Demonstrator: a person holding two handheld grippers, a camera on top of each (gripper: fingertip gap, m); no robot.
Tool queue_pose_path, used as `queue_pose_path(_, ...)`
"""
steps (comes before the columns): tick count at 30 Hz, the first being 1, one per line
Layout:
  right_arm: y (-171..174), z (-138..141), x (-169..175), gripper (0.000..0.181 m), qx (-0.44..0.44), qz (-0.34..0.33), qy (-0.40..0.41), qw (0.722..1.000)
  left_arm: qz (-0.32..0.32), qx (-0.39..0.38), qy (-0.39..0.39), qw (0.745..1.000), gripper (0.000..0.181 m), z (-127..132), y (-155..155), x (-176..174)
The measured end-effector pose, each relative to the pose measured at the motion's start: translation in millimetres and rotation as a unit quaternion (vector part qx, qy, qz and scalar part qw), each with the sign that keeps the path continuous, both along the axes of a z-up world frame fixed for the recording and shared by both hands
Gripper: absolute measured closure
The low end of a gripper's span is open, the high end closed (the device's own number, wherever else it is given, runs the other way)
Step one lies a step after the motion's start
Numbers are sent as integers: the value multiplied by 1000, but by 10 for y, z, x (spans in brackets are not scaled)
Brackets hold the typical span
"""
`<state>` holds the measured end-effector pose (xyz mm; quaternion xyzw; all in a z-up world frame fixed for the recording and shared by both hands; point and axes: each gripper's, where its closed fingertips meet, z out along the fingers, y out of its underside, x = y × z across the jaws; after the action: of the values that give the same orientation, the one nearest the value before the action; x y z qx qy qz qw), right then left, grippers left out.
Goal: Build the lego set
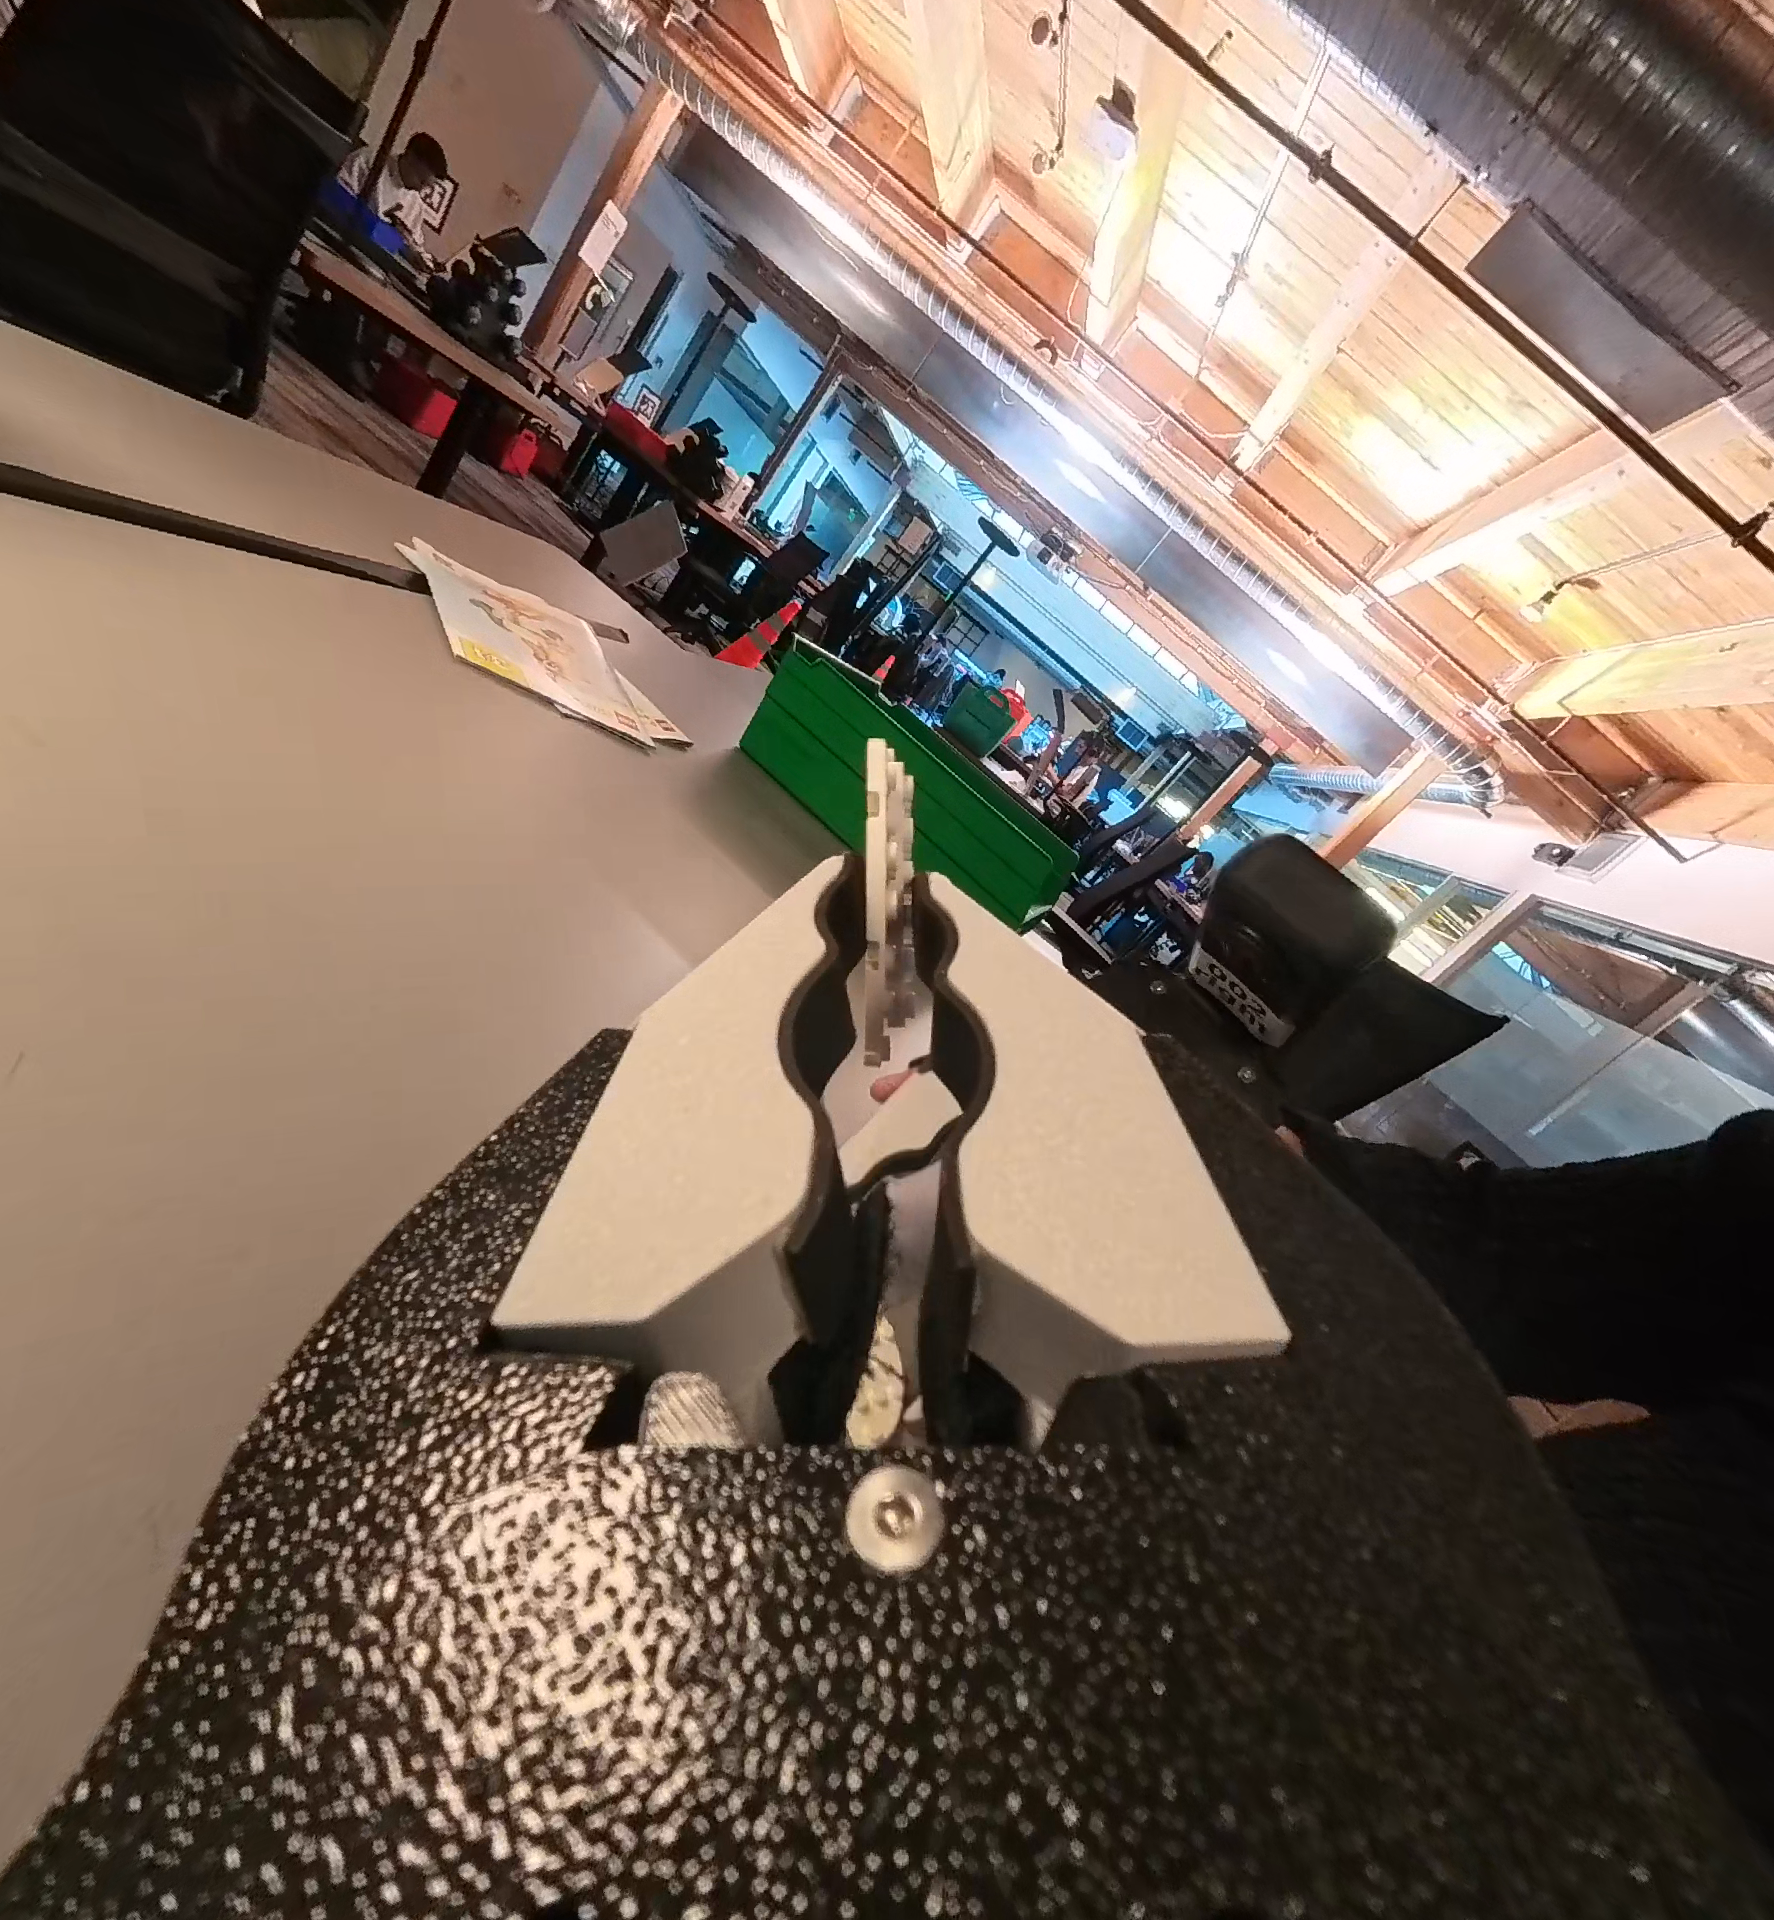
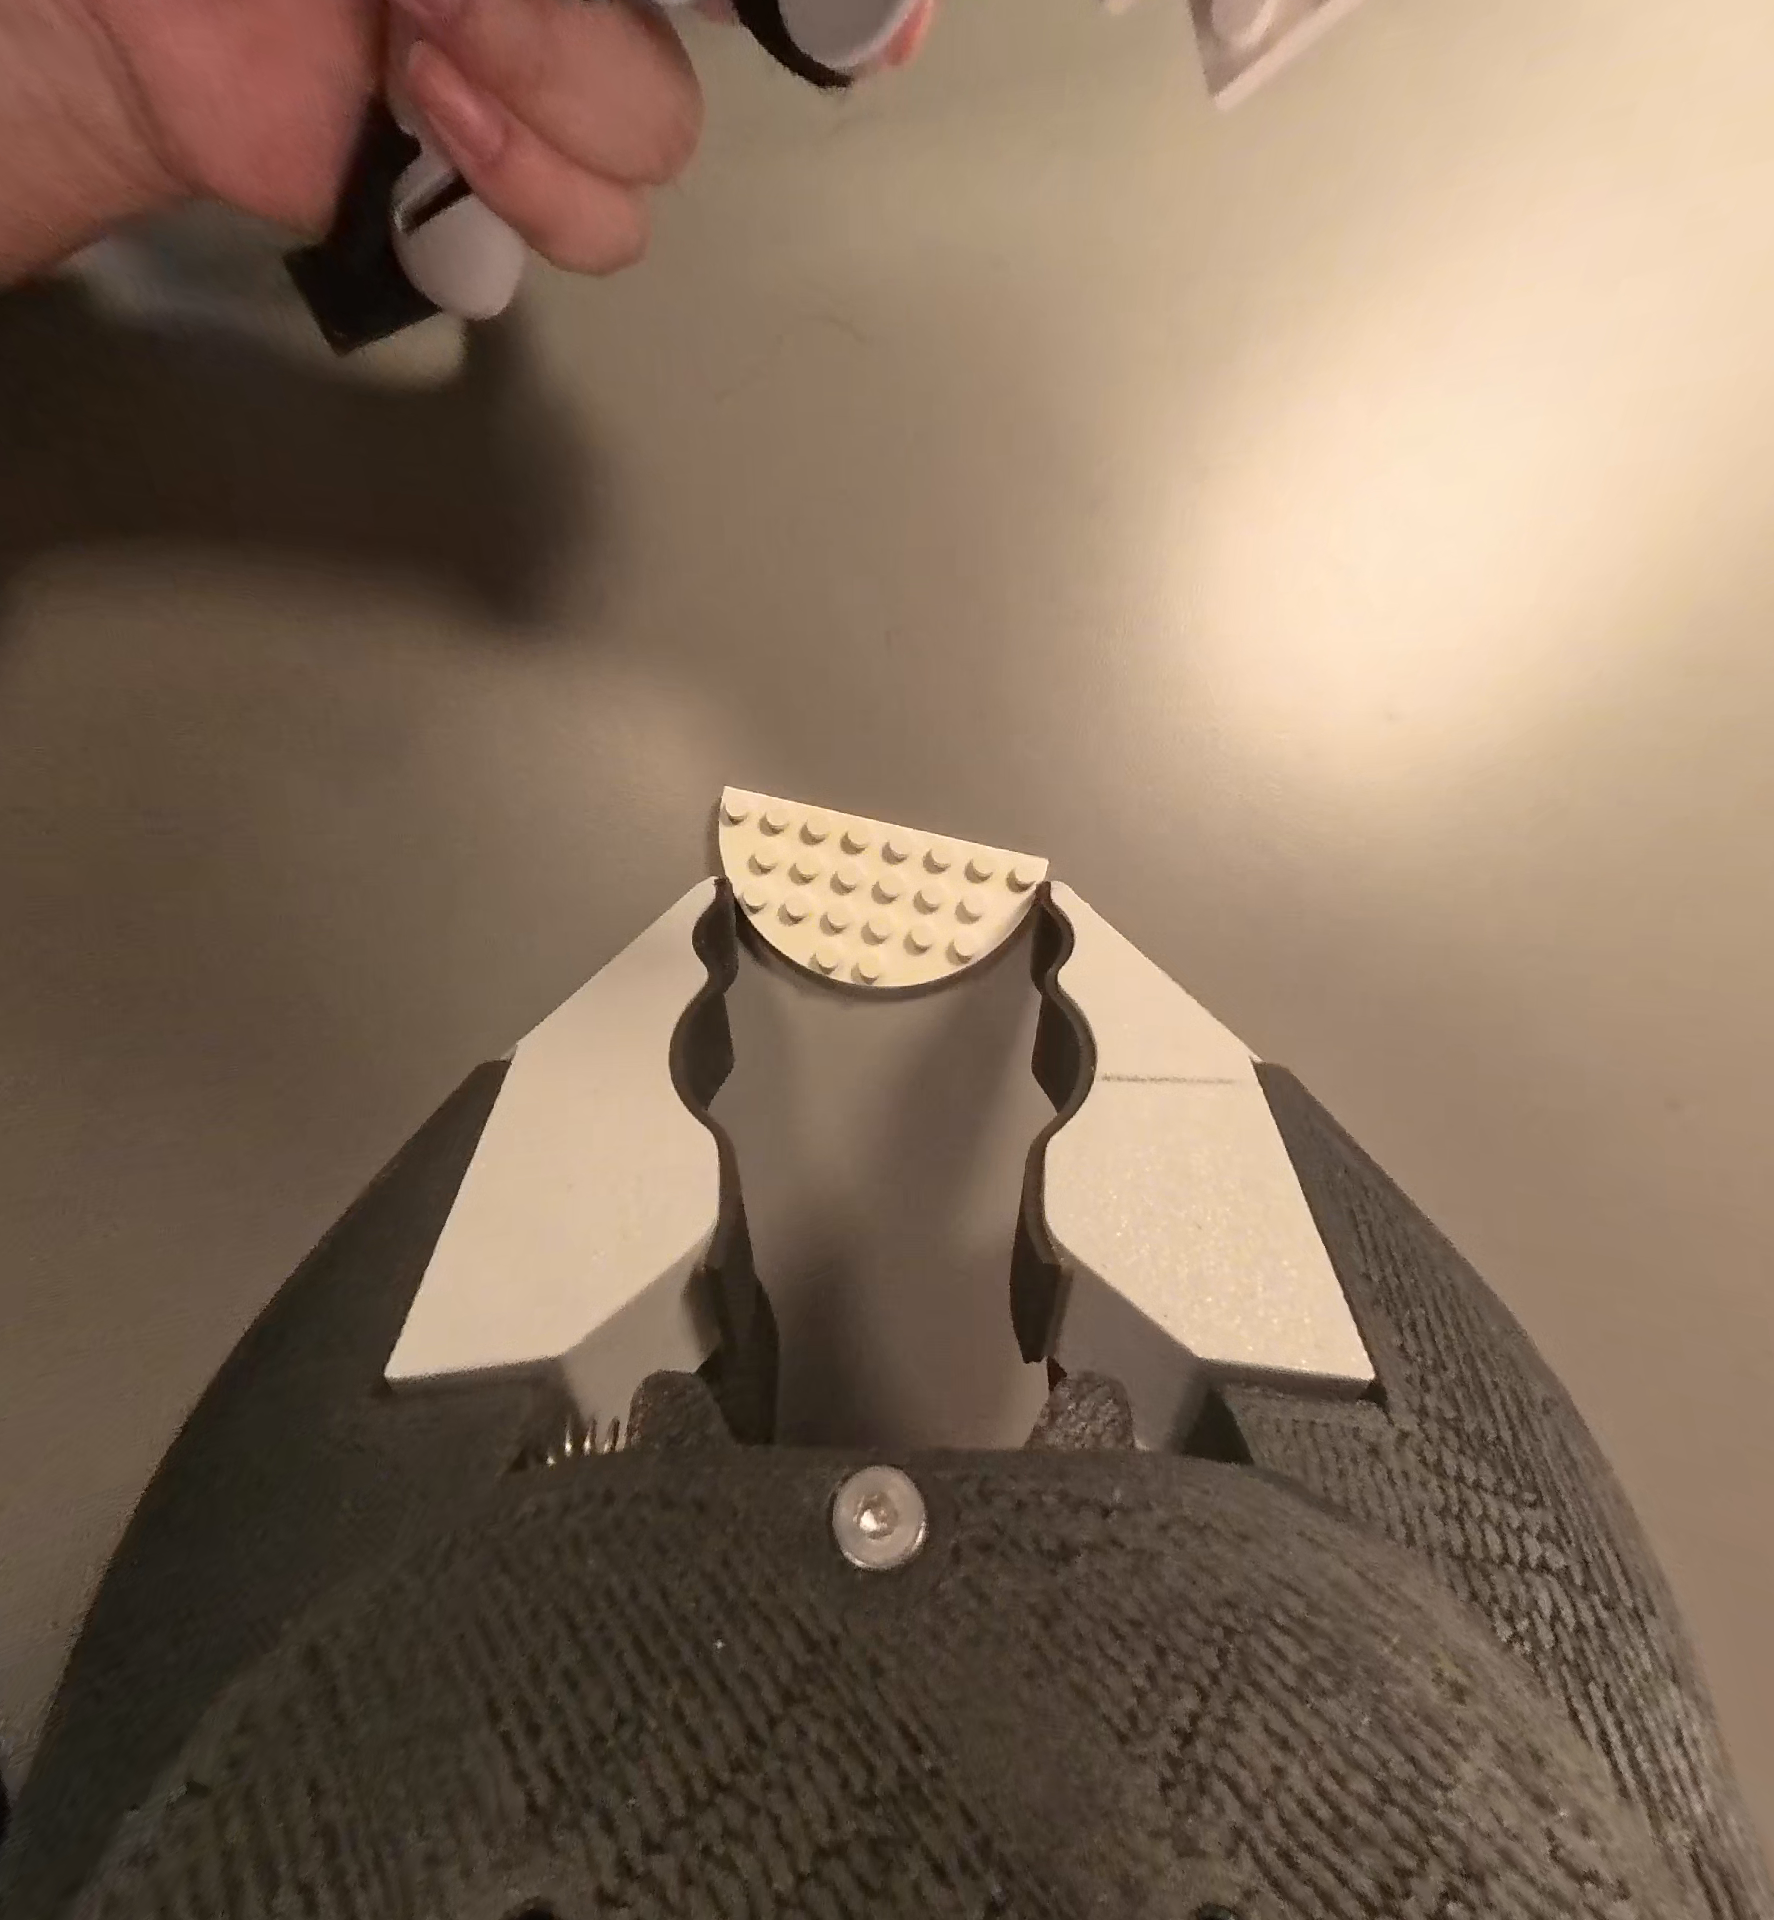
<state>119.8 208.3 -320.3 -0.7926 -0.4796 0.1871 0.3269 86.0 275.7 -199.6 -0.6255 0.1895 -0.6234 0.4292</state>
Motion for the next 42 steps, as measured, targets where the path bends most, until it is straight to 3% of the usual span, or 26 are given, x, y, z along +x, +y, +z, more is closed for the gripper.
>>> queue_pose_path(1, 14, 5, 9, 125, 12, 3, -4, 1000, -1, 1, 0, 1000, 175, 1, -4, 1)
queue_pose_path(8, 124, 150, 135, 126, 160, 70, -82, 981, -14, 3, 2, 1000, 175, -16, -43, 41)
queue_pose_path(12, 188, 197, 274, 126, 279, 153, -201, 926, -17, 5, 3, 1000, 175, -15, -61, 54)
queue_pose_path(15, 206, 247, 327, 125, 321, 195, -250, 892, -22, 6, 10, 1000, 175, -32, -76, 67)
queue_pose_path(21, 261, 402, 325, 126, 311, 183, -205, 910, -57, 0, -12, 998, 176, -5, -164, 118)
queue_pose_path(28, 328, 778, 262, 126, 379, 152, -172, 896, -71, 36, -89, 993, 176, 257, -275, 81)
queue_pose_path(32, 319, 958, 253, 125, 428, 146, -170, 876, -32, 141, -51, 988, 176, 332, -331, 59)
queue_pose_path(34, 286, 1114, 233, 125, 470, 144, -165, 855, -6, 250, -12, 968, 176, 434, -464, 68)
queue_pose_path(37, 181, 1423, 189, 125, 553, 145, -162, 804, 14, 428, 28, 903, 176, 635, -808, 98)
queue_pose_path(42, -96, 1947, 71, 126, 679, 158, -155, 700, 21, 584, 34, 811, 176, 960, -1272, 148)
